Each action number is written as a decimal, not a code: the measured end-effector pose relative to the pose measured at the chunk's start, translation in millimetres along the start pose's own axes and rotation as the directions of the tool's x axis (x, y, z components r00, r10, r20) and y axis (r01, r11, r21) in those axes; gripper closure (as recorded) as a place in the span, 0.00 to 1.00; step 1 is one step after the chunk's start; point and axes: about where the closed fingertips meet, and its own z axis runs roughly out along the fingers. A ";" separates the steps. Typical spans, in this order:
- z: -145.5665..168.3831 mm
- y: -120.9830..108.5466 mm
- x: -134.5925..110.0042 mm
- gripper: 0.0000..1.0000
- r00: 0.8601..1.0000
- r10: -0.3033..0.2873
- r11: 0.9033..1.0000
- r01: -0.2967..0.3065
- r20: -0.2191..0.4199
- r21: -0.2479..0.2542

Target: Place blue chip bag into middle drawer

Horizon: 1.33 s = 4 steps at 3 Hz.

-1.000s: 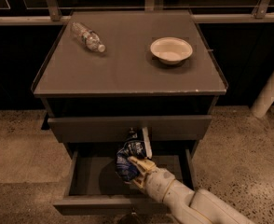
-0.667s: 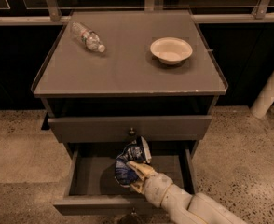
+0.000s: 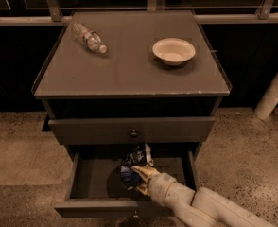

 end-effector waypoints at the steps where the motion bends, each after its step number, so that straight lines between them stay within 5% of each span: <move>1: 4.8 5.1 -31.5 1.00 0.997 -0.061 0.997 0.058 0.038 0.055; 2: 11.3 9.4 -57.2 1.00 0.993 -0.107 0.992 0.103 0.049 0.077; 4: 16.8 9.0 -71.4 1.00 0.991 -0.123 0.989 0.119 0.048 0.087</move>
Offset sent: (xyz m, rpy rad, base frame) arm 0.0943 -0.0668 -0.0467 -0.2261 -0.0555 0.0418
